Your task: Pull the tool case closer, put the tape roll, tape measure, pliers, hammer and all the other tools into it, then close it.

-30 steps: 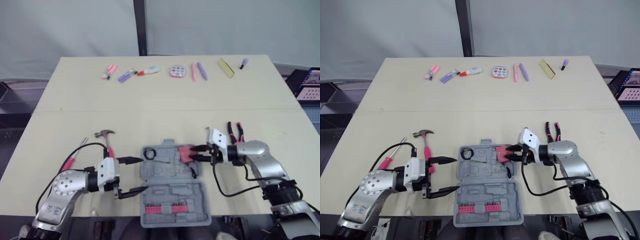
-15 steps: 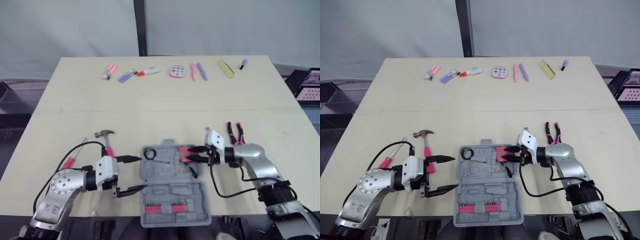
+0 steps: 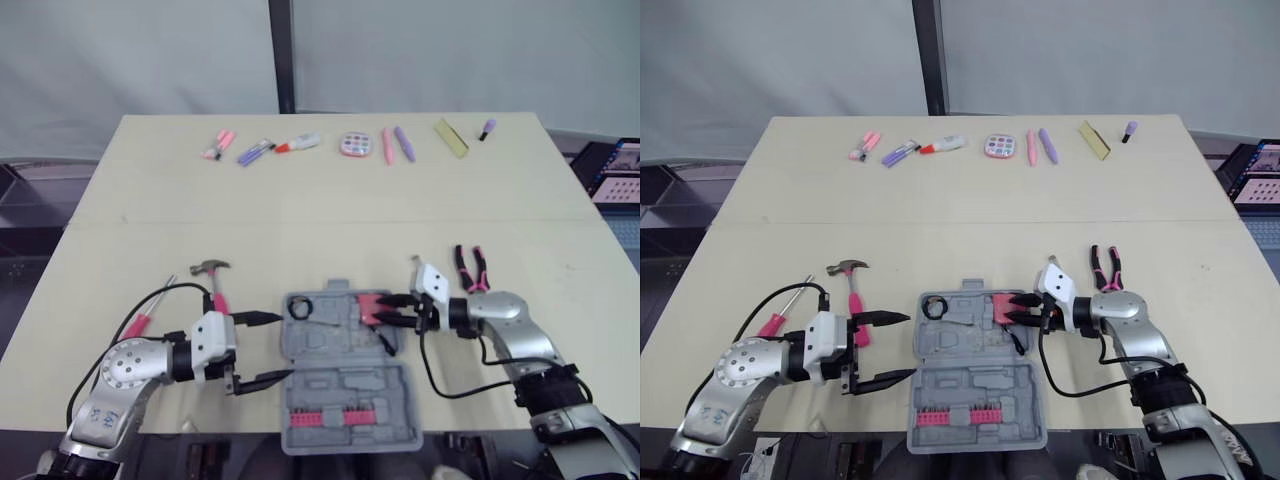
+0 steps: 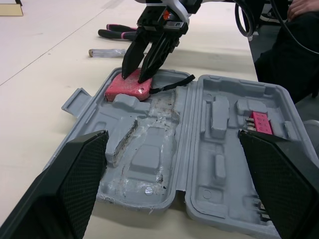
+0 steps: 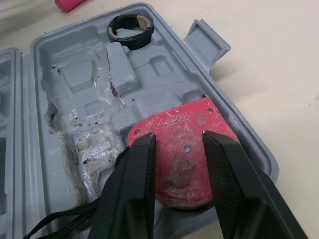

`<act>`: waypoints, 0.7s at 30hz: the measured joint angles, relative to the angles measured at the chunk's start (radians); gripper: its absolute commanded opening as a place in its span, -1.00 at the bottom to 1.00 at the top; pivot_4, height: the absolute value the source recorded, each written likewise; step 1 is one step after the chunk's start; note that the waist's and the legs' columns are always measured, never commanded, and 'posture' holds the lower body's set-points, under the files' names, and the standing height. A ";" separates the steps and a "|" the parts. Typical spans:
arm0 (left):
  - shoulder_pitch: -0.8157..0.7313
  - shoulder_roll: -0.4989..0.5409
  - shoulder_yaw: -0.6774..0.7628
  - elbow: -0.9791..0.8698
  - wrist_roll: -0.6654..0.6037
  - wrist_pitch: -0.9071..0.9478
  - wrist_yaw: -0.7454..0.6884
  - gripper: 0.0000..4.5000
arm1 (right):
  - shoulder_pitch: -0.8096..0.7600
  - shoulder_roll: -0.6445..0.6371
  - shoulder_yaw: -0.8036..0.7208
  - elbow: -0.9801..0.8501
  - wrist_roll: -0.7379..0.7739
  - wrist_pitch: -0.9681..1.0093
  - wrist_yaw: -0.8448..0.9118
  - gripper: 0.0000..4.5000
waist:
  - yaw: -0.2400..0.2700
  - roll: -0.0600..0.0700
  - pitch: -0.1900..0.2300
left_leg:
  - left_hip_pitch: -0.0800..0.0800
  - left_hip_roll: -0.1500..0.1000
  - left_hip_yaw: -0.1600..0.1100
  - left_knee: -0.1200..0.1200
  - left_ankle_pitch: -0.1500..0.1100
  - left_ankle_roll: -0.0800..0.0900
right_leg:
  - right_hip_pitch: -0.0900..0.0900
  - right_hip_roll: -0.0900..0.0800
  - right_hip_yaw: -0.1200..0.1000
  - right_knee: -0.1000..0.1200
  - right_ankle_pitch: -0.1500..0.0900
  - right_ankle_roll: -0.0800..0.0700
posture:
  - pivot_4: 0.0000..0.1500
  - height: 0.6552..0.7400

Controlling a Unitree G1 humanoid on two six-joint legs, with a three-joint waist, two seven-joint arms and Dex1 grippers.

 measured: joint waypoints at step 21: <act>-0.004 -0.012 0.001 -0.005 -0.025 0.027 0.021 1.00 | -0.004 0.000 0.026 0.030 -0.027 -0.068 -0.021 -0.30 | 0.000 -0.008 -0.008 | 0.001 0.001 -0.001 0.000 0.000 0.000 | 0.003 0.001 0.000 -0.006 0.000 0.000 | 1.00 0.37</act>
